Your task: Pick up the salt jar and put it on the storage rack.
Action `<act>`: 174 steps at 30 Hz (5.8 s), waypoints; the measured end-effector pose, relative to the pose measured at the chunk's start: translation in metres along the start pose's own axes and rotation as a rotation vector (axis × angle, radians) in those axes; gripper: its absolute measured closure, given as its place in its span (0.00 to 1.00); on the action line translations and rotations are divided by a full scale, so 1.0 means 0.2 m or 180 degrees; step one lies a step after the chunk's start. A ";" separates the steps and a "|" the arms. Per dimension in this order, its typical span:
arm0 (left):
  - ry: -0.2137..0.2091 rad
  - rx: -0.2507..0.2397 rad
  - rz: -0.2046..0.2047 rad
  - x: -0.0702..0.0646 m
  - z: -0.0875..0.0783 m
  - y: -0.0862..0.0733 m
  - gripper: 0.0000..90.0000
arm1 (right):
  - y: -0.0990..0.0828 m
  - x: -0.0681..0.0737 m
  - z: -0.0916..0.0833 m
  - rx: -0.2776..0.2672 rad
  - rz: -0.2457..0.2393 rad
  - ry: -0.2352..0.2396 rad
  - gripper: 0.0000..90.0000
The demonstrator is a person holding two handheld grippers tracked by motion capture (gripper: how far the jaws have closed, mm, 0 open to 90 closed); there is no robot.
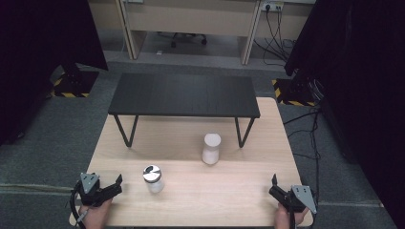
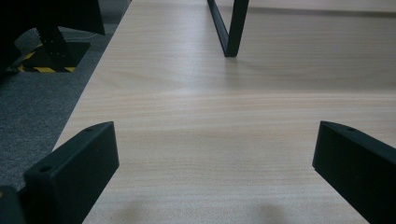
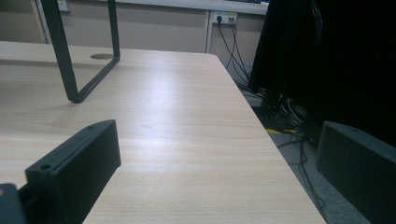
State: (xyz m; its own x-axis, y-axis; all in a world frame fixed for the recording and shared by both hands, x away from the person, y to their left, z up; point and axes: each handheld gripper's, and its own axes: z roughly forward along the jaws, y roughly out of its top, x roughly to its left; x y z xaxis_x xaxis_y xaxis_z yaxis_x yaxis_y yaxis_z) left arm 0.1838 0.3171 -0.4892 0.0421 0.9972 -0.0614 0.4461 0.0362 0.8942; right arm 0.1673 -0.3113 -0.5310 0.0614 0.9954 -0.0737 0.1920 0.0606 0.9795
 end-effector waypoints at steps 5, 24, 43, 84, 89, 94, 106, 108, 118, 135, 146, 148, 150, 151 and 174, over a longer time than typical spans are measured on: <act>-0.0030 -0.0005 0.0013 0.01 -0.01 0.00 0.00 | 0.00 0.00 0.00 -0.0004 -0.0010 0.0007 0.00; -0.0250 -0.0121 0.0183 0.00 -0.08 -0.08 0.00 | 0.02 0.00 0.01 0.0070 -0.0104 0.0029 0.00; -0.0614 -0.0288 0.0491 0.01 -0.11 -0.12 0.00 | 0.03 0.01 0.02 0.0121 -0.0151 0.0049 0.00; -0.1264 -0.0274 0.0848 -0.16 -0.07 -0.10 0.00 | 0.00 0.00 0.00 0.0009 -0.0063 0.0023 0.00; -0.1269 -0.0215 0.0917 -0.21 -0.05 -0.07 0.00 | 0.00 0.00 0.00 0.0003 -0.0061 0.0031 0.00; -0.1255 -0.0176 0.0874 -0.23 -0.03 -0.05 0.00 | 0.00 0.00 0.00 -0.0007 -0.0061 0.0032 0.00; -0.1277 -0.0158 0.0823 -0.29 0.01 0.00 0.00 | 0.00 -0.01 0.00 -0.0004 -0.0067 0.0052 0.00; -0.1266 -0.0173 0.0839 -0.30 0.01 0.00 0.01 | 0.00 -0.01 0.00 -0.0001 -0.0068 0.0051 0.00; -0.1231 -0.0137 0.0812 -0.35 0.05 0.04 0.08 | -0.01 -0.01 0.00 -0.0022 -0.0076 0.0064 0.00; -0.1157 -0.0086 0.0742 -0.38 0.04 0.06 0.28 | -0.01 -0.01 0.00 -0.0022 -0.0073 0.0064 0.00; -0.1145 -0.0077 0.0727 -0.37 0.03 0.05 0.32 | -0.01 -0.01 0.00 -0.0012 -0.0088 0.0071 0.00; -0.1143 -0.0077 0.0722 -0.37 0.03 0.05 0.34 | -0.01 -0.01 0.00 -0.0010 -0.0092 0.0072 0.00; -0.1143 -0.0078 0.0726 -0.37 0.03 0.05 0.34 | -0.01 -0.01 0.00 -0.0011 -0.0092 0.0071 0.00; -0.1144 -0.0077 0.0724 -0.37 0.03 0.05 0.34 | 0.00 -0.01 0.00 -0.0010 -0.0091 0.0071 0.00; -0.1099 -0.0030 0.0710 -0.40 0.01 0.06 0.35 | 0.00 -0.01 0.00 0.0015 -0.0122 0.0070 0.00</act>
State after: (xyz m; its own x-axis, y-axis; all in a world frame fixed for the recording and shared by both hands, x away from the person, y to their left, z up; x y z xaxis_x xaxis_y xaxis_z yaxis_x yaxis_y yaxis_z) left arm 0.1879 0.2386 -0.4738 0.4351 0.9003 -0.0093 0.3841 -0.1762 0.9063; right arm 0.1678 -0.3125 -0.5309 0.0324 0.9938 -0.1068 0.1983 0.0983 0.9752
